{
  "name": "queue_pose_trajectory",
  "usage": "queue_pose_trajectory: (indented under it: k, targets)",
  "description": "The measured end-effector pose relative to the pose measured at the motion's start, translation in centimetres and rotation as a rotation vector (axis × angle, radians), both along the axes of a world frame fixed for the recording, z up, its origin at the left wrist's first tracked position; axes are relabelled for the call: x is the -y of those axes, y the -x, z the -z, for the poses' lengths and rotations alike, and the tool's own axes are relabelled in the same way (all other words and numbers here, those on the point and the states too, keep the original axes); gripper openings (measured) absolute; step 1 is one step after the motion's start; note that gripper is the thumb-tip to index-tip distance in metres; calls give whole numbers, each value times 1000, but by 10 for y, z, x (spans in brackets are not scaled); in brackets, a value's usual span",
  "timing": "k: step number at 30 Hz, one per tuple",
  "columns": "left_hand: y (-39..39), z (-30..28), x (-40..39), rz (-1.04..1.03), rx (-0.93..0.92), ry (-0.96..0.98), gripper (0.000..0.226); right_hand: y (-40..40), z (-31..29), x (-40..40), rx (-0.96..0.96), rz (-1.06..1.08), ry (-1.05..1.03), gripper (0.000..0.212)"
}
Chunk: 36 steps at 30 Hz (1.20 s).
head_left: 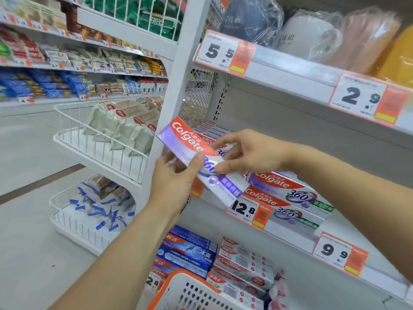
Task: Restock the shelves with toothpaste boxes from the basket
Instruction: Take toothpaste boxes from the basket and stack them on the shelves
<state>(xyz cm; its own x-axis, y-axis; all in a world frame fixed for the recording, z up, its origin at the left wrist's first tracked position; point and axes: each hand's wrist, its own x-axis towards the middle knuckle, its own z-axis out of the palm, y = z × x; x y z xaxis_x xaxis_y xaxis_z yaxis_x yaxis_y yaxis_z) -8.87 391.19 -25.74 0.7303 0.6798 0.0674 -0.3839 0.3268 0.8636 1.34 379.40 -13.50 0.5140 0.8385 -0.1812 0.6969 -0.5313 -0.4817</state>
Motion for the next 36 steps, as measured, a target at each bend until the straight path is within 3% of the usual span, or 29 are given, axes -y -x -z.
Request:
queue_pose_trajectory:
  k: [2, 4, 7, 10, 13, 19, 31, 36]
  targets:
    - [1, 2, 0, -105, -125, -177, 76, -2, -12, 3, 368, -25, 48, 56]
    - [1, 8, -3, -205, -217, -413, 84, -3, -17, 3, 618, -15, 41, 57]
    - [-4, 8, -11, -216, -238, -662, 79, -10, -9, -2, 780, -11, 44, 56]
    - [-23, 15, -27, -179, -293, -782, 82, -18, 9, -8, 861, 29, 47, 55]
    - [-43, 26, -34, -217, -335, -755, 77, -24, 28, -11, 919, 59, 80, 51]
    - [-60, 25, -37, -195, -326, -692, 45, -29, 38, -9, 1030, -2, 139, 41]
    - [-71, 36, -39, -239, -309, -587, 49, -29, 42, -9, 1151, -73, 397, 78]
    - [-78, 36, -37, -228, -339, -563, 49, -29, 42, -9, 1160, -96, 406, 79]
